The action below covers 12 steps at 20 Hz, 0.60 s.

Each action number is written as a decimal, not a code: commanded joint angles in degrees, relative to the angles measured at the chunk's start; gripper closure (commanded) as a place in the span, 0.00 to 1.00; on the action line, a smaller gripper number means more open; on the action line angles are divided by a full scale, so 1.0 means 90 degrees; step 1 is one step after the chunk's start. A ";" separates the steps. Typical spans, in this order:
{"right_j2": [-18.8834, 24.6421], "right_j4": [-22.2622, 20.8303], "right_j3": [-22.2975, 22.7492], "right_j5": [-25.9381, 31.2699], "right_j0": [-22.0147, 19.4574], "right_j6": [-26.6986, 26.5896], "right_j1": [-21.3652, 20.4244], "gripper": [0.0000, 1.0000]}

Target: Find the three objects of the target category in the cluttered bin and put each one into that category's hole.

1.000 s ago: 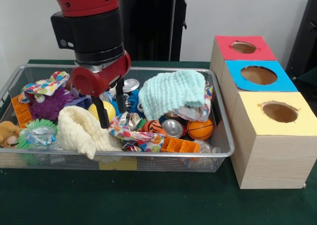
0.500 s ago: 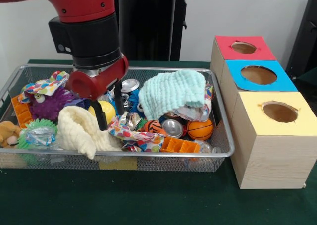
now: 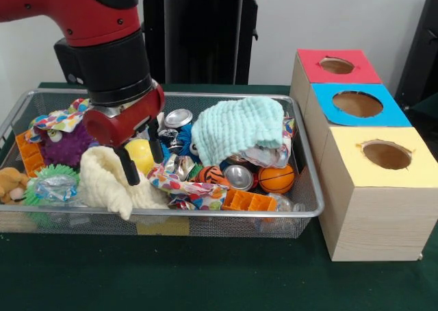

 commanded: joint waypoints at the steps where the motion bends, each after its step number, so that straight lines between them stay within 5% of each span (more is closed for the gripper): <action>1: 0.0271 0.0223 0.0195 0.0980 -0.0285 -0.2158 0.0606 0.00; 12: 0.0599 0.0405 0.0490 0.0952 -0.0561 -0.2320 0.0895 0.00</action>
